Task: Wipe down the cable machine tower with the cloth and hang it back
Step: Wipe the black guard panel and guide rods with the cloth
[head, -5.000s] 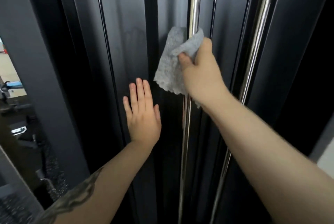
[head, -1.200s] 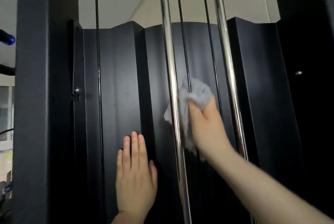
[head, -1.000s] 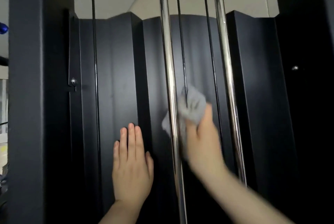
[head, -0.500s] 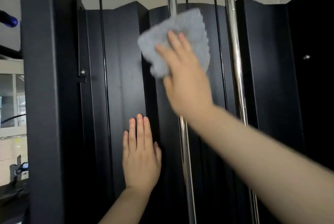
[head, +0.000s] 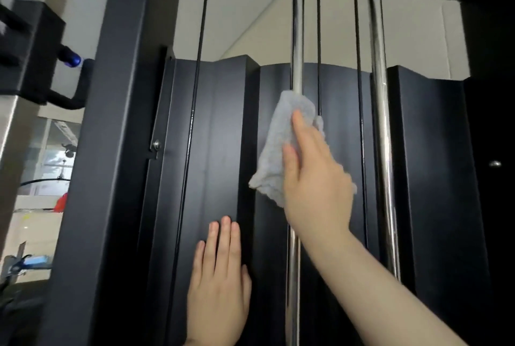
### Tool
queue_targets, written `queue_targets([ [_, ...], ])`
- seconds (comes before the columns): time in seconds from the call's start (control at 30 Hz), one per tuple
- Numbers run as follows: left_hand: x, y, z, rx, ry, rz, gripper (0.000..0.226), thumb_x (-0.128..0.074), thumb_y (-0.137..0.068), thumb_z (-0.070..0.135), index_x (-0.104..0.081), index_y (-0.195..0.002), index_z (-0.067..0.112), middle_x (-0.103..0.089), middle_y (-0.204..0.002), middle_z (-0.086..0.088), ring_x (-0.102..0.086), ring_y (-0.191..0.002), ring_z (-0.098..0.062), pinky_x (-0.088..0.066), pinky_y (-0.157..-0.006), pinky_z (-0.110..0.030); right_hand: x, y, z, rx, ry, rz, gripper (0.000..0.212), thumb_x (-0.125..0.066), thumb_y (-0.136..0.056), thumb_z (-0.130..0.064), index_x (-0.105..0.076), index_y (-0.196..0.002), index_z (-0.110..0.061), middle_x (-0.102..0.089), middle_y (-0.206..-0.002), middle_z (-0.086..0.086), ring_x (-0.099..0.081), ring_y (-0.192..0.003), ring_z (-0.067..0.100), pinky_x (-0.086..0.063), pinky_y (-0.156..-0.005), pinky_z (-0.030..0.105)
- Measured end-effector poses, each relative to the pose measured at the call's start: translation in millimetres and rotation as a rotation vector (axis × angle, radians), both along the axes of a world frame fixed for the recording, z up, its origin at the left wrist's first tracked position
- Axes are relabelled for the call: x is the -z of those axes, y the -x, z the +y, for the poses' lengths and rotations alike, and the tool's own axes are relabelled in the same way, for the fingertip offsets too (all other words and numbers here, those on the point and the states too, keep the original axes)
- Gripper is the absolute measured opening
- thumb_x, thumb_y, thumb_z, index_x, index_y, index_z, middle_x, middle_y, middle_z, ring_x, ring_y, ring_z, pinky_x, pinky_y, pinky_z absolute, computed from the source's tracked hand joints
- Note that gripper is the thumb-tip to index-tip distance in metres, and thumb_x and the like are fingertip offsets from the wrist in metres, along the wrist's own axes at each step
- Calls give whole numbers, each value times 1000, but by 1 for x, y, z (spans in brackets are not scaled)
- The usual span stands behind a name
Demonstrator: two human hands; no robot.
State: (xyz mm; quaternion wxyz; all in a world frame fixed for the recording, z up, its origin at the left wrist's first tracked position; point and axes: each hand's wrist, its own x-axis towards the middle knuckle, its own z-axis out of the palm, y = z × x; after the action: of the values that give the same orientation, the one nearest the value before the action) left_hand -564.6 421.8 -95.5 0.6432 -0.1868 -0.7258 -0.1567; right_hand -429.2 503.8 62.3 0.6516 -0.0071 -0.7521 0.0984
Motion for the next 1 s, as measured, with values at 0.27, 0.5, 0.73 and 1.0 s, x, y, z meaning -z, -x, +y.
queue_targets([
  [0.27,2,0,-1,-3,4,-9,66,-38,-87,22,-29,-149,3,-30,-157,-15,-25,-146,-29,-16,-119,-42,-39,12,1,-159,153,-94,53,-37,-99,-36,-19,-144,-15,-56,-118,8,-61,-99,26,-50,-83,42],
  [0.5,1,1,1,17,-10,0,66,-39,-86,22,-30,-149,3,-29,-157,-15,-27,-144,-31,-13,-120,-41,-42,18,-1,-246,232,-73,38,-31,-101,-37,-30,-132,-15,-59,-113,5,-61,-99,28,-48,-79,38],
  [0.73,1,5,3,4,-28,6,68,-39,-83,22,-30,-149,5,-31,-156,-14,-19,-148,-25,-15,-118,-40,-27,10,1,14,35,-232,60,-41,-98,-22,-8,-145,-7,-44,-129,10,-58,-102,27,-46,-76,36],
  [1.0,-2,-4,-3,10,44,-57,67,-36,-89,24,-21,-151,2,-27,-157,-17,-22,-147,-30,-11,-121,-41,-91,19,-3,-71,191,-104,48,-41,-99,-26,-26,-138,-4,-51,-126,15,-57,-108,32,-41,-76,33],
])
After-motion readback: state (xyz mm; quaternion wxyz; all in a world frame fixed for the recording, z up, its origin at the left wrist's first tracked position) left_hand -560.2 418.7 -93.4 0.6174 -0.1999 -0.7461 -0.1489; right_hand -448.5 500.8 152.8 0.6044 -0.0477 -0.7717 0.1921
